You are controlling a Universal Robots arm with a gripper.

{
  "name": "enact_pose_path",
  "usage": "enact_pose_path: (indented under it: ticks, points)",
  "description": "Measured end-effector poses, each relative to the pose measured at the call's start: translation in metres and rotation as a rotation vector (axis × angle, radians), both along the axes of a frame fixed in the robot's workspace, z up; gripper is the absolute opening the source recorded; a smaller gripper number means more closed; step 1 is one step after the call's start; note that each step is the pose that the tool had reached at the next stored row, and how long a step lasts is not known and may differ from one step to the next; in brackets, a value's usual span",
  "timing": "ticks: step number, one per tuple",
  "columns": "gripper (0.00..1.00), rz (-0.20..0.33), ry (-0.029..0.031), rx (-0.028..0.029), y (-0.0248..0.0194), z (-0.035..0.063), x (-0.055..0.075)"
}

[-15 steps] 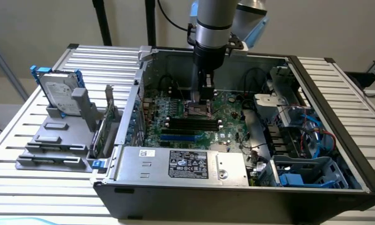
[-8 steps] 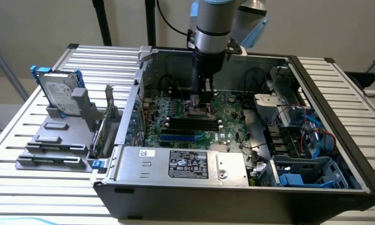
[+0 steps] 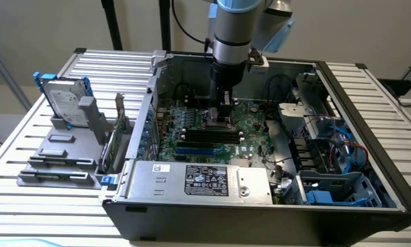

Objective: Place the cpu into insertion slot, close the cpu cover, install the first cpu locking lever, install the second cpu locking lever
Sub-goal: 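Place the cpu into insertion slot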

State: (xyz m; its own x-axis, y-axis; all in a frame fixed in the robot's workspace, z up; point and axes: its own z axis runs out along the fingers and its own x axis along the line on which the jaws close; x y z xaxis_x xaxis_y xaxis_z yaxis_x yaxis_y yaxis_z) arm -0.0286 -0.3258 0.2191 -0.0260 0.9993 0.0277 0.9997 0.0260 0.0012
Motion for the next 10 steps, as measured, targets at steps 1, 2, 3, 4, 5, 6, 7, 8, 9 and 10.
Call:
enact_pose_path:
  ticks: [1,2,3,4,5,6,7,8,9,10]
  points:
    - [0.55,0.000,0.0003,-0.0001,0.0000,-0.0007,0.0000]
    - [0.55,0.000,0.0004,-0.0001,0.0000,-0.0010,0.0000]
    - [0.55,0.000,0.0004,-0.0001,0.0000,-0.0015,0.0000]
    - [0.55,-0.001,0.0004,-0.0001,0.0000,-0.0020,0.0000]
    - [0.55,-0.003,0.0004,0.0000,0.0000,-0.0027,0.0000]
    - [0.55,-0.005,0.0005,-0.0001,0.0000,-0.0034,0.0000]
    - [0.55,-0.008,0.0005,-0.0001,0.0000,-0.0041,-0.0001]
    - [0.55,-0.011,0.0005,-0.0001,0.0000,-0.0047,-0.0002]
    - [0.55,-0.014,0.0004,0.0000,0.0000,-0.0052,-0.0003]
    - [0.55,-0.016,0.0005,-0.0002,-0.0001,-0.0054,-0.0004]
